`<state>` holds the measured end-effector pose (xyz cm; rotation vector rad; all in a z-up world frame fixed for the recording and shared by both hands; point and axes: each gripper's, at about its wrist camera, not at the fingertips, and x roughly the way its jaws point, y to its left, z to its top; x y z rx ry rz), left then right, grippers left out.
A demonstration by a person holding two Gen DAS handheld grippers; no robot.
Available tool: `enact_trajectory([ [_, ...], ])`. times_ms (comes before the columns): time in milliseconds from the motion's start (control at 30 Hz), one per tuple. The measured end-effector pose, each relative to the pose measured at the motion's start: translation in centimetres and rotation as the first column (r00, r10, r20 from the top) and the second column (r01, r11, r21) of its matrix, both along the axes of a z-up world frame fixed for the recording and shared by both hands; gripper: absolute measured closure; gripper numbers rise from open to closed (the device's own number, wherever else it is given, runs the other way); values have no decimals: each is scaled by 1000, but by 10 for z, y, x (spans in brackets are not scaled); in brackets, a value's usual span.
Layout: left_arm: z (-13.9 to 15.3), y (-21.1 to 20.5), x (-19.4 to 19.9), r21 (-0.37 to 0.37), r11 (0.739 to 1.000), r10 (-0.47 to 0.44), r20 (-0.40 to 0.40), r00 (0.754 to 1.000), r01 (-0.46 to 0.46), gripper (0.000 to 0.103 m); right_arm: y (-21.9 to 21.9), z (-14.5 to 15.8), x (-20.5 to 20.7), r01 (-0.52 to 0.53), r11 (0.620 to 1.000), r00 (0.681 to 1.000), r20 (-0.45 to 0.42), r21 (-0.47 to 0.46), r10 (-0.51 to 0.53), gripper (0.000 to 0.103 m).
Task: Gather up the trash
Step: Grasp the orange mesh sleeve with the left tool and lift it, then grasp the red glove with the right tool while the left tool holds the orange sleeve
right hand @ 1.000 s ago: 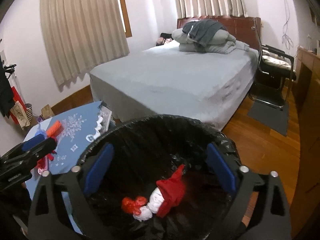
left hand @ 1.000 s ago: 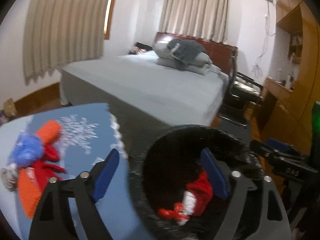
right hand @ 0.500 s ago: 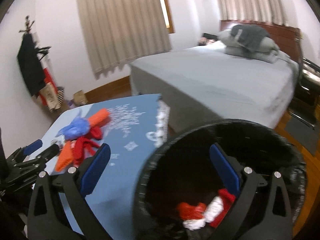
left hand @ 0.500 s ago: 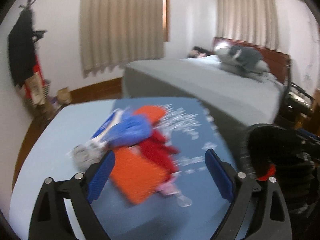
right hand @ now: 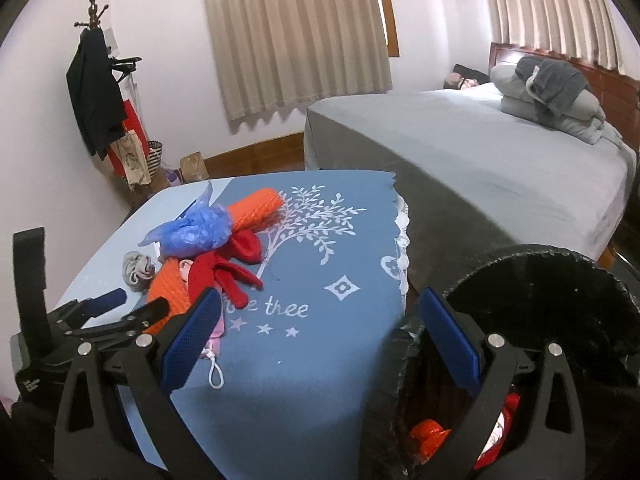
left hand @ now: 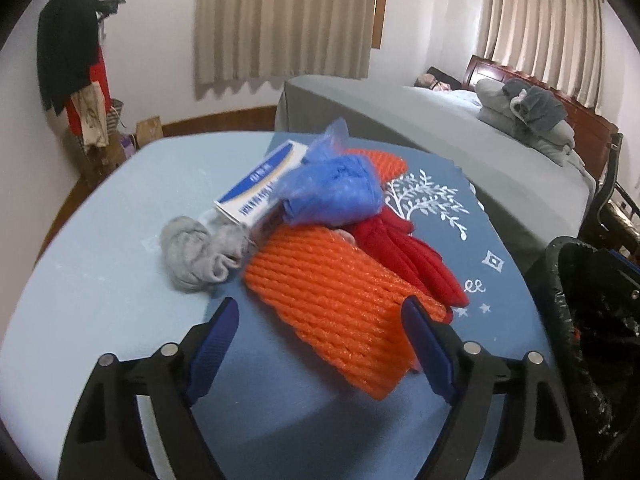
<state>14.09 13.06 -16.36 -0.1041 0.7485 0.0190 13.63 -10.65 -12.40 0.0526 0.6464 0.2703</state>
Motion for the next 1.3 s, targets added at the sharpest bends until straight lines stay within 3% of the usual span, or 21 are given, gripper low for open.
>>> enact_trajectory([
  [67,-5,-3,3,-13,1000,-8,-12,1000,8,27,1,-3,2,5,1000,1000,-5,1,-5,6],
  [300,-7,-4,3,-54,998,-34,-23,999,33,63,2,-9,5,4,1000,1000,-18,-1,-4,6],
  [467,2,-1,-4,-61,998,-36,2,999,36,77,7,-10,6,-7,1000,1000,-20,-3,7,6],
  [733,22,12,-21,-15,999,-28,56,998,29,79,26,-9,11,-41,999,999,-8,3,41,6],
  [933,21,27,-29,57,998,14,59,998,-17,79,55,-15,25,-88,996,996,-16,8,88,6],
  [1133,19,36,-27,79,996,30,65,997,-35,79,86,-31,47,-126,992,990,-56,-6,126,7],
  [1300,19,42,-26,74,996,37,70,997,-42,79,107,-44,66,-163,986,982,-101,-21,160,18],
])
